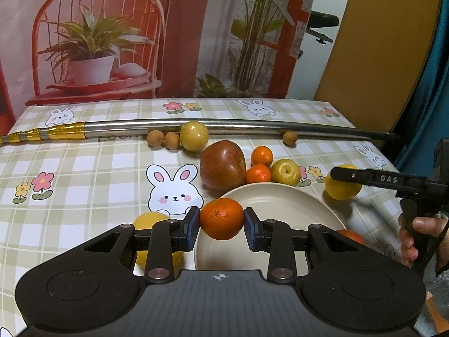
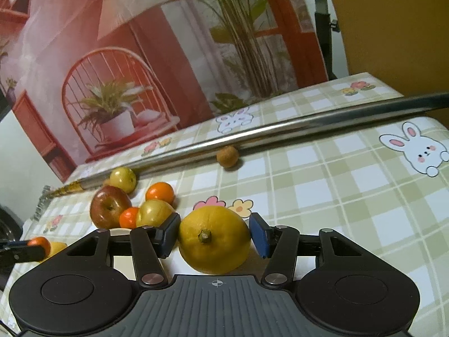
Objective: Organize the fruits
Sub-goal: 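Lower the tangerine into the plate and open the left gripper while the right carries the citrus over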
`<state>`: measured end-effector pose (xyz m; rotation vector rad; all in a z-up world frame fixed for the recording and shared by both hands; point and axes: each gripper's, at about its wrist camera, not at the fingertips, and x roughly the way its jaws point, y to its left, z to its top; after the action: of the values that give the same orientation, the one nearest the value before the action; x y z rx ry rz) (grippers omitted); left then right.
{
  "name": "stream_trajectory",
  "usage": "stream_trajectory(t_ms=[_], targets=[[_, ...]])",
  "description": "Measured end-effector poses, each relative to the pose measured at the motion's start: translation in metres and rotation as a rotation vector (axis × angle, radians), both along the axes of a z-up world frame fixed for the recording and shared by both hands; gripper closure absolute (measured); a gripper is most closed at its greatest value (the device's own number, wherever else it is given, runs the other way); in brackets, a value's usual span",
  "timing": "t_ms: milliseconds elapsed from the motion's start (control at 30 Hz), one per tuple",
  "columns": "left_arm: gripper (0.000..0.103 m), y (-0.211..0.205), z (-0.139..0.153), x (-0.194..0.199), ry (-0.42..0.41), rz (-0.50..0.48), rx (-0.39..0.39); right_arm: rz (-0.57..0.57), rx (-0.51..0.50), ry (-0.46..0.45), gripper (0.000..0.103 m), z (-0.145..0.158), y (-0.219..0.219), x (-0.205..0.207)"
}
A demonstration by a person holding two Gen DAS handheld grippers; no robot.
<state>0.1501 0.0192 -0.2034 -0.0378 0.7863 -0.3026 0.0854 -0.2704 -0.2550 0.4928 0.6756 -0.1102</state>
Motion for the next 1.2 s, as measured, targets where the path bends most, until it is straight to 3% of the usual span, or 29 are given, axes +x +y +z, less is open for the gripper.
stream_trajectory(t_ms=[133,433,667,1200], targets=[[0.067,-0.002,-0.003,-0.001,0.008,-0.005,0.007,0.017,-0.009,-0.025,0.053,0.011,0.005,-0.005],[0.067,-0.008,-0.012,-0.001,0.036,-0.018,0.034,0.176,-0.021,-0.054,0.053,0.033,0.042,0.007],[0.067,-0.012,-0.019,0.000,0.054,-0.028,0.058,0.281,-0.032,0.008,0.053,0.029,0.064,0.019],[0.067,-0.020,-0.030,0.002,0.089,-0.040,0.107,0.335,-0.027,0.104,0.053,0.016,0.074,0.027]])
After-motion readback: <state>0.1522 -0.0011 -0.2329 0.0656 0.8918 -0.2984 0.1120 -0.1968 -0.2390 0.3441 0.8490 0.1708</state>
